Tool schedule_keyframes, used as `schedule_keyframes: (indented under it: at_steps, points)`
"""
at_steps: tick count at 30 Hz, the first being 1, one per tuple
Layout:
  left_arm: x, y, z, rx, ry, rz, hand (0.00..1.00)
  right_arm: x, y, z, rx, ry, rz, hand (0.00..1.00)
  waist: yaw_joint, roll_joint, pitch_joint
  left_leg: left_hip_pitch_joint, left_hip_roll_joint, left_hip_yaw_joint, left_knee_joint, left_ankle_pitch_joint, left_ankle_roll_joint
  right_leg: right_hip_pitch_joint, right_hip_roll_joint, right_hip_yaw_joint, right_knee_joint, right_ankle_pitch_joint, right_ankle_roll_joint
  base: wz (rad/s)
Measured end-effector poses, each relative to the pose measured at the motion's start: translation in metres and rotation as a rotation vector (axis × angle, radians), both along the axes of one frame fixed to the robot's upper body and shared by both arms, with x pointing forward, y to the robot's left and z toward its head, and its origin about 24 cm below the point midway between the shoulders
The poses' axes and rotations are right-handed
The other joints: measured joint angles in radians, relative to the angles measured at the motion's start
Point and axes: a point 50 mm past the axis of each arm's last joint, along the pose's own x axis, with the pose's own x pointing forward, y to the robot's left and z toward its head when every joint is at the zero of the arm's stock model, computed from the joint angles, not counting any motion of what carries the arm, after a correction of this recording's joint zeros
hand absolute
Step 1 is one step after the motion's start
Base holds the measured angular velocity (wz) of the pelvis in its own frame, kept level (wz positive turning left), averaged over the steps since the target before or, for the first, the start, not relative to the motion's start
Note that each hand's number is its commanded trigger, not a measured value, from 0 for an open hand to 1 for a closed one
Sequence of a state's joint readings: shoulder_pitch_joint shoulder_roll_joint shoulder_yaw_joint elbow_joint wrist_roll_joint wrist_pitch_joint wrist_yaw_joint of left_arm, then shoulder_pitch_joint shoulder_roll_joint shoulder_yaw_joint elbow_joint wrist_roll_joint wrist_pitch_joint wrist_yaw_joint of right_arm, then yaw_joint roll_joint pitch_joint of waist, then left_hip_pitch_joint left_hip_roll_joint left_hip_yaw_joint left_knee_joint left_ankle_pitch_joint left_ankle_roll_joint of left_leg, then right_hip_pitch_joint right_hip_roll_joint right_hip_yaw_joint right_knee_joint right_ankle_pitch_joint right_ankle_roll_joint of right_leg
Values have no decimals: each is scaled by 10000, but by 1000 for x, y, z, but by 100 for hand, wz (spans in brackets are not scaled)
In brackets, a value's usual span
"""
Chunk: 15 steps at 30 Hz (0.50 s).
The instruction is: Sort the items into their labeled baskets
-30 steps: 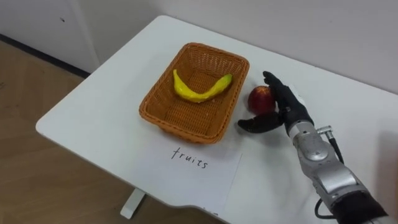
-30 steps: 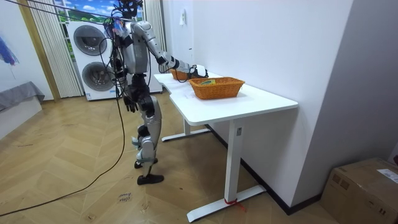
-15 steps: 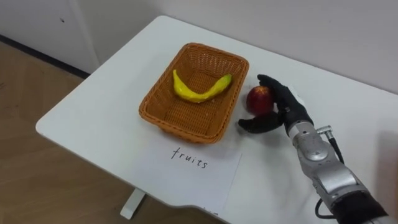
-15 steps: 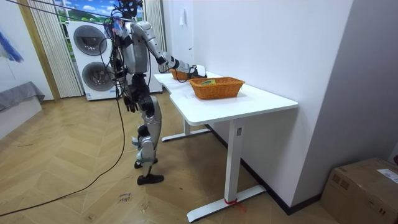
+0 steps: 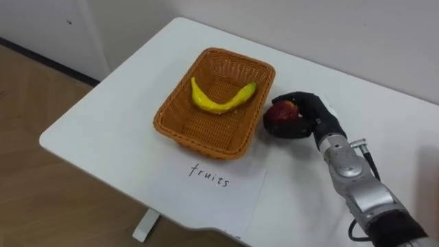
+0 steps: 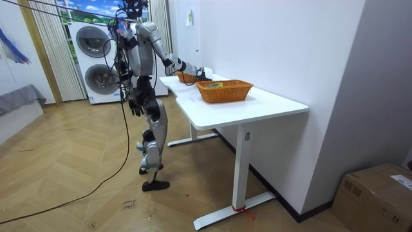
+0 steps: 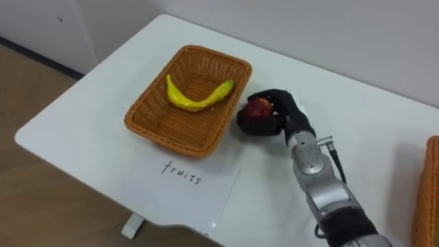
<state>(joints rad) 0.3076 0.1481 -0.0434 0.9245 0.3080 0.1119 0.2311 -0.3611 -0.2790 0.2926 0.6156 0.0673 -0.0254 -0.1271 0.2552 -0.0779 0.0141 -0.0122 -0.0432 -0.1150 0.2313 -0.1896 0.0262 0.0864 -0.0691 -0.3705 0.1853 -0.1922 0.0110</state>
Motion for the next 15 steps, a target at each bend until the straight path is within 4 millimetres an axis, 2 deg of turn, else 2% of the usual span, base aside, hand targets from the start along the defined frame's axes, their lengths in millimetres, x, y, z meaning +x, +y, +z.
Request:
schedule_keyframes:
  at_steps: [8, 15]
  points:
    - [1, 2, 0, 73, 31, 106, 0, 0, 0, -1, -109, 63, 87, 100, -2, -40, -25, 17, 5, 29, -120, 0, 0, -11, 1, -7, -8, 0, 0, 0]
    - [1, 11, 3, 284, -88, 501, 0, -5, 0, 0, -368, 37, 550, 100, -106, -74, -55, 63, 4, 29, -116, 5, 6, 43, 1, 32, -17, 0, 2, 0]
